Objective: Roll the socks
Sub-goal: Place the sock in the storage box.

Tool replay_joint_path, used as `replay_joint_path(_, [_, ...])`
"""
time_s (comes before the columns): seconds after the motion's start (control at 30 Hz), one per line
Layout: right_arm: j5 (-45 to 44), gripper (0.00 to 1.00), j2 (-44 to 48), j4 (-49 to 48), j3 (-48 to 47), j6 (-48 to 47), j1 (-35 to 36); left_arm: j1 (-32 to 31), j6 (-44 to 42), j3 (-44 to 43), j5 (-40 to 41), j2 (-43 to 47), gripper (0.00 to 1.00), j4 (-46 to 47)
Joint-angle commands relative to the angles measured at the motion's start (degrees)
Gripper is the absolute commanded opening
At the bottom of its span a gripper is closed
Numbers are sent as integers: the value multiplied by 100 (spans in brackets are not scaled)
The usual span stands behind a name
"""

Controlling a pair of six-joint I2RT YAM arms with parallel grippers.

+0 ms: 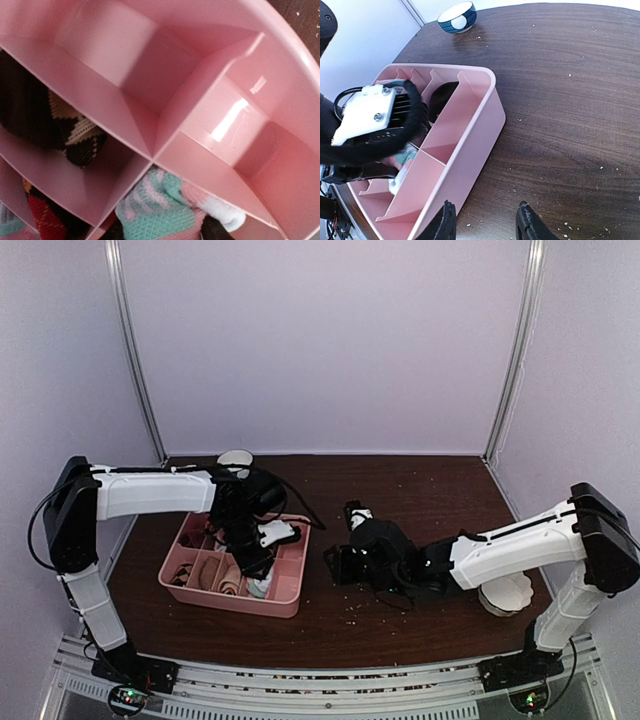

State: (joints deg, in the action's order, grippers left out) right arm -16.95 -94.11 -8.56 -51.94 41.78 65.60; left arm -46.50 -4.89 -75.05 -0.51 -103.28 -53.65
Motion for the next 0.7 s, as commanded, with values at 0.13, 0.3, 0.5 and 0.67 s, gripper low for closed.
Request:
replay_joint_path(0.13, [-148, 44, 402, 24, 182, -21, -39, 161, -403, -439, -94, 713, 46, -968])
replay_joint_path(0.3, [-151, 45, 463, 56, 262, 21, -49, 203, -460, -290, -584, 1111, 53, -908])
replay_joint_path(0.5, [-80, 43, 461, -38, 349, 100, -53, 249, -634, -64, -143, 1084, 47, -487])
replay_joint_path(0.67, [-44, 37, 463, -61, 334, 92, -53, 273, -666, -100, 173, 1018, 38, 40])
